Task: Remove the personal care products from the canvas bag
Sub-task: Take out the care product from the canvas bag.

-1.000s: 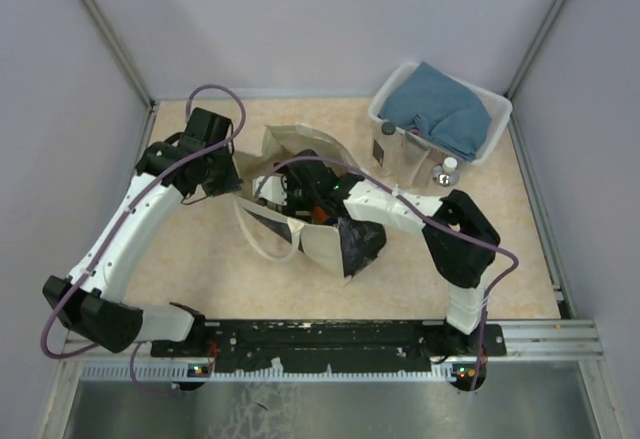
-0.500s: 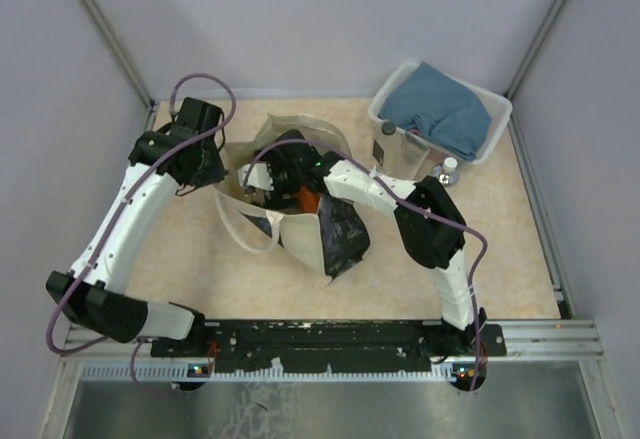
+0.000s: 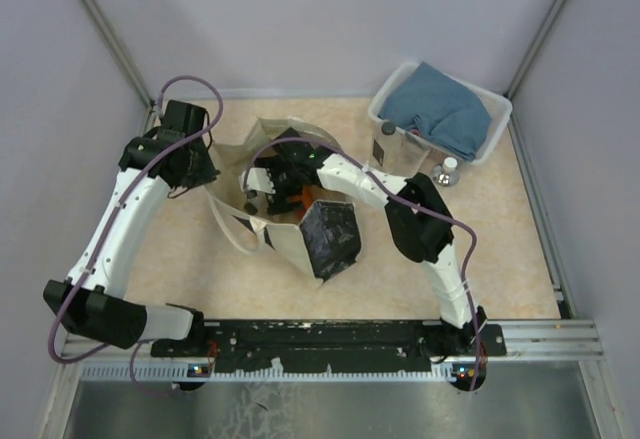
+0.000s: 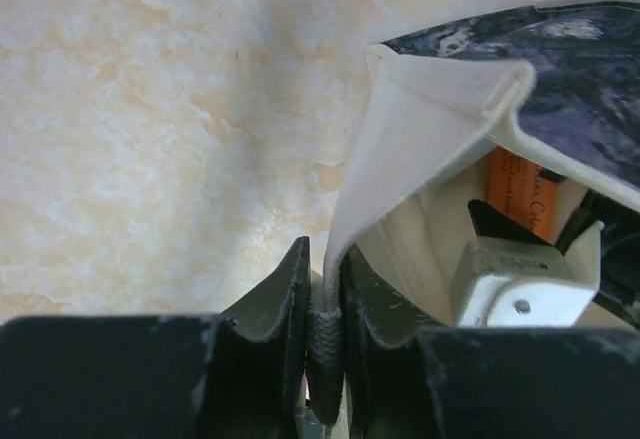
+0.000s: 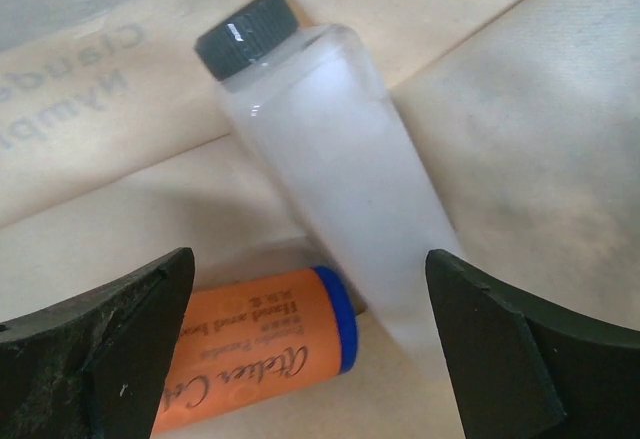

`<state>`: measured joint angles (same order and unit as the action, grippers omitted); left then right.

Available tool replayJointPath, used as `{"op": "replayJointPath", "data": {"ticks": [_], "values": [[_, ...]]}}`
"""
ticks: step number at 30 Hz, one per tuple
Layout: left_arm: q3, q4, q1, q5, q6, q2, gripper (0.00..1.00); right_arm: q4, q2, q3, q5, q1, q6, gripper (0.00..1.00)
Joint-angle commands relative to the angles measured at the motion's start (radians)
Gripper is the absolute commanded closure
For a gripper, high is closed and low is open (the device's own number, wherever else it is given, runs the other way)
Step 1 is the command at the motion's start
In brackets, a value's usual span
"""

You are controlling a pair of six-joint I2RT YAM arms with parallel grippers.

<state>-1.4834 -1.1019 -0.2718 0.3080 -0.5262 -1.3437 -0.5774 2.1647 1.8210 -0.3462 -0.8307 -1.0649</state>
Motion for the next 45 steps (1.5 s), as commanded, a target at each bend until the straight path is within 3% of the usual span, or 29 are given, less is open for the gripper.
{"op": "replayJointPath", "data": {"ticks": [1, 25, 32, 42, 43, 45], "values": [[0.037, 0.09, 0.018, -0.101, 0.031, 0.034, 0.79, 0.022, 0.049, 0.075, -0.011, 0.015, -0.031, 0.02], [0.046, 0.13, 0.02, -0.159, 0.086, 0.063, 0.76, 0.045, 0.226, 0.079, -0.082, 0.025, -0.018, 0.01], [0.067, 0.129, 0.022, -0.15, 0.063, 0.08, 0.76, -0.069, 0.238, 0.072, -0.11, 0.025, 0.01, 0.1], [0.074, 0.11, 0.026, -0.142, 0.038, 0.093, 0.76, -0.22, 0.256, 0.042, -0.139, 0.002, 0.046, 0.34], [0.077, 0.109, 0.026, -0.143, 0.034, 0.094, 0.76, -0.23, 0.262, 0.043, -0.143, 0.002, 0.049, 0.4], [0.078, 0.105, 0.026, -0.144, 0.031, 0.095, 0.76, -0.219, 0.276, 0.037, -0.138, 0.0, 0.071, 0.72]]}}
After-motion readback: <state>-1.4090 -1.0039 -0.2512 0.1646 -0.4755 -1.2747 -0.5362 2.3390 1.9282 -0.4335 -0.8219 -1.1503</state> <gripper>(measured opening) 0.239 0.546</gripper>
